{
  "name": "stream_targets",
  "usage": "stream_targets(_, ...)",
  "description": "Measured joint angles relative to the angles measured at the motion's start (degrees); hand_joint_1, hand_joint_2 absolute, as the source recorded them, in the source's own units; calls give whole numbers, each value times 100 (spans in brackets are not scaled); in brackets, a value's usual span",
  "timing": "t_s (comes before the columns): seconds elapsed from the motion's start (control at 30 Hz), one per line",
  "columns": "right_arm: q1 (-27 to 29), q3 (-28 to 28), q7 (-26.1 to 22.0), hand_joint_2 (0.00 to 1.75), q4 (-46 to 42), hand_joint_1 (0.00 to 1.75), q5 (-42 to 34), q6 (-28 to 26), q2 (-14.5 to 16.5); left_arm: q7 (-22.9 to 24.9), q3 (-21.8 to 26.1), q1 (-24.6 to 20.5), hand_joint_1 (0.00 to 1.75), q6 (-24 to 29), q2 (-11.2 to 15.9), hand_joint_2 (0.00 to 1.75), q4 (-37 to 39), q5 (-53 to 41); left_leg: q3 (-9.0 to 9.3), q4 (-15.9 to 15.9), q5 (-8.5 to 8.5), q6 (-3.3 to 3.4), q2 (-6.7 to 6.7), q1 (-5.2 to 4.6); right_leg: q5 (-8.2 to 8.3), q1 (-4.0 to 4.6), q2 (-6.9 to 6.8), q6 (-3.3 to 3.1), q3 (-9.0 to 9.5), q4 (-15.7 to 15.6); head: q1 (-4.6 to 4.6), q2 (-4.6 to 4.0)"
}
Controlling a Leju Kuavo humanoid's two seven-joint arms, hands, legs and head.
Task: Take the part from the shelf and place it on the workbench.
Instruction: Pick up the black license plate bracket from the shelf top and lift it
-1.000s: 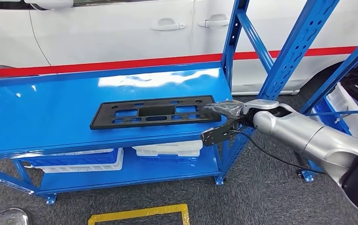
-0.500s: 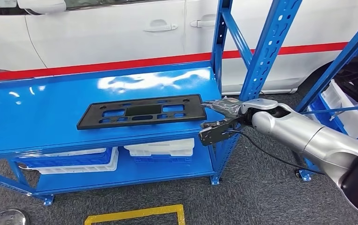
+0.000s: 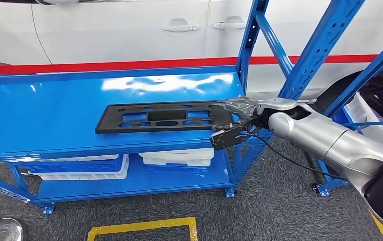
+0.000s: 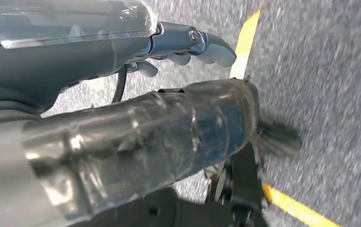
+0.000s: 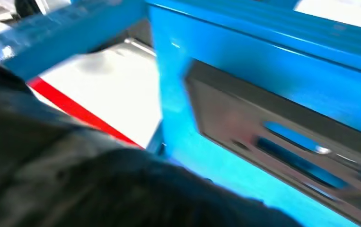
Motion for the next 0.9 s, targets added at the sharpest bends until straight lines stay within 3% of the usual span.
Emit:
stream_targets(0.07,-14,-14,1,0,-8,0,2,1,-6,0,2,-1,0,1,1,0,0,-1,0,-34,38,94,3,-16,-242,-3,-2,2,-160,362,1,0)
stream_targets(0.13,-13,-23,2,0,-9,0,3,5,-13,1,3,4,0,3,1,0,0,-7,-8,-40,46,153,-2,-73,-593,42,1,-28,-505,1095,1,1)
stream_targets(0.17,-2,-24,2,0,-9,0,5,8,-14,2,4,5,0,4,0,0,0,-12,-10,-39,43,173,-7,-110,-684,72,3,-52,-658,1401,1,0)
stream_targets(0.2,9,-24,2,0,-10,0,9,11,-15,4,4,6,0,3,0,0,0,-19,-7,-39,40,191,-13,-148,-674,105,5,-91,-736,1539,1,0)
stream_targets(0.23,15,-24,2,0,-13,0,13,12,-15,7,5,5,0,2,-1,0,0,-27,-1,-38,36,205,-19,-189,-560,147,7,-150,-709,1458,1,0)
stream_targets(0.33,-12,-41,2,0,-24,0,31,9,-13,11,6,0,0,-2,-35,0,2,-37,18,-38,21,236,-31,-280,-47,310,4,-442,-241,427,-6,0)
stream_targets(0.4,-34,-58,2,0,-33,0,48,7,-8,12,5,-4,0,-1,-60,0,3,-38,7,-45,17,234,-25,-285,38,383,-13,-561,-72,50,-13,0)
stream_targets(0.47,-40,-64,2,0,-49,0,66,10,21,12,5,-10,0,-1,-53,0,2,-41,11,-64,17,207,-18,-287,58,385,-18,-566,-32,-38,-13,1)
stream_targets(0.53,-45,-62,9,0,-83,0,77,31,102,4,7,-11,0,-2,-39,0,0,-47,-23,38,-67,160,-17,-300,107,326,-33,-552,43,-172,-15,0)
stream_targets(0.63,-63,-22,44,0,-170,0,89,128,303,-8,18,-7,0,-4,-27,0,-1,-61,-420,869,-502,45,-18,-251,144,248,-36,-539,105,-275,-20,1)
stream_targets(0.7,-53,27,72,0,-229,0,89,193,403,-14,24,-10,0,-7,-27,0,0,-71,-676,1333,-617,-35,-15,-186,133,221,-31,-522,106,-264,-21,0)
stream_targets(0.73,-49,46,85,0,-256,0,84,211,438,-17,27,-12,0,-8,-25,0,0,-79,-678,1298,-524,-71,-12,-154,120,203,-32,-503,107,-249,-20,0)
stream_targets(0.77,-51,60,99,0,-283,0,78,221,464,-20,30,-12,0,-8,-21,0,0,-87,-574,1056,-340,-106,-8,-124,98,177,-34,-471,108,-220,-20,0)
stream_targets(0.83,-71,71,110,0,-333,0,59,225,504,-22,34,-9,0,-8,-17,0,0,-101,-249,352,-5,-161,-7,-87,30,151,-40,-368,86,-117,-21,0)
stream_targets(0.9,-94,74,118,0,-361,0,40,225,516,-21,38,-6,0,-9,-20,0,0,-105,-89,3,82,-110,-22,-85,-16,168,-45,-278,46,-35,-7,0)
